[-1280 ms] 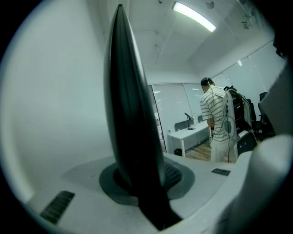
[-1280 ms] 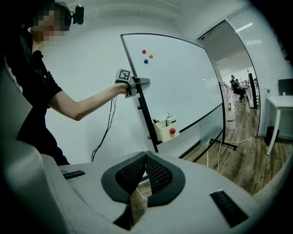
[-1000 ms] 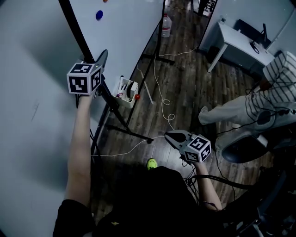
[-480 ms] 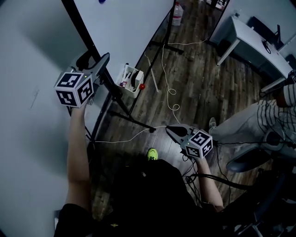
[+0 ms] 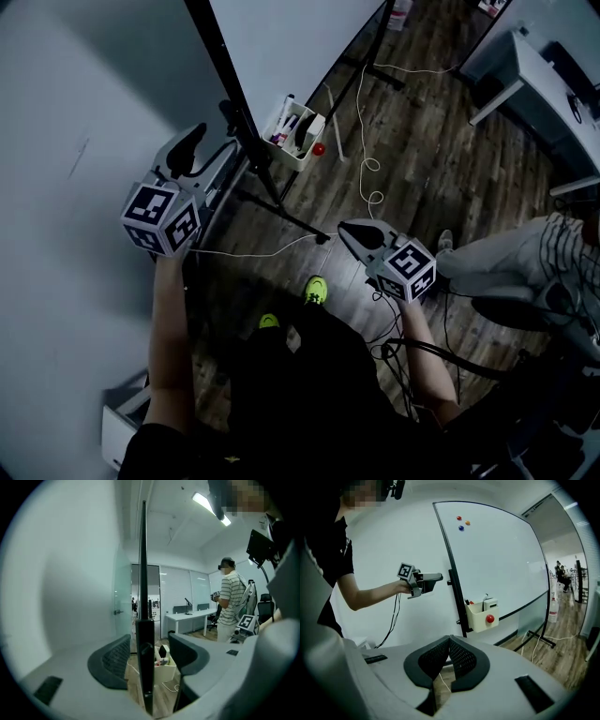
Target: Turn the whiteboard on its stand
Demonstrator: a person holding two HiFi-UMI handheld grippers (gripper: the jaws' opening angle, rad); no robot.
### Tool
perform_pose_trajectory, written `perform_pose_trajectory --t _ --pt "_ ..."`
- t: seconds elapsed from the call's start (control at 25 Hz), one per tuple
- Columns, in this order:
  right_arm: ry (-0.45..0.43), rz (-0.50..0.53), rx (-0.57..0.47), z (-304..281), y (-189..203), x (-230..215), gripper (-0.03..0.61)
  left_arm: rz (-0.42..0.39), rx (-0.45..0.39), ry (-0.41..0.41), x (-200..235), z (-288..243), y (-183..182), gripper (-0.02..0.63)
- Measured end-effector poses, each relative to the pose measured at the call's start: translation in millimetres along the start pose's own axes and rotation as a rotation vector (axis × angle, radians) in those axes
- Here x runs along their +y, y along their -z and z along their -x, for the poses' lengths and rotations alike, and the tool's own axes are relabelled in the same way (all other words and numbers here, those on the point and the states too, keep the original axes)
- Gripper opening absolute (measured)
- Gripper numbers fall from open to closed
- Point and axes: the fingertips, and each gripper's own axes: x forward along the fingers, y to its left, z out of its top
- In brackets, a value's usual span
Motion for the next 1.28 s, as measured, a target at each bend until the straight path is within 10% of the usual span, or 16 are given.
perform_pose_trajectory --t 1.28 --pt "0.037 0.18 -0.081 -1.5 -31.9 218.9 0.0 0.086 -0.043 0.302 -130.2 194.6 67.5 0.25"
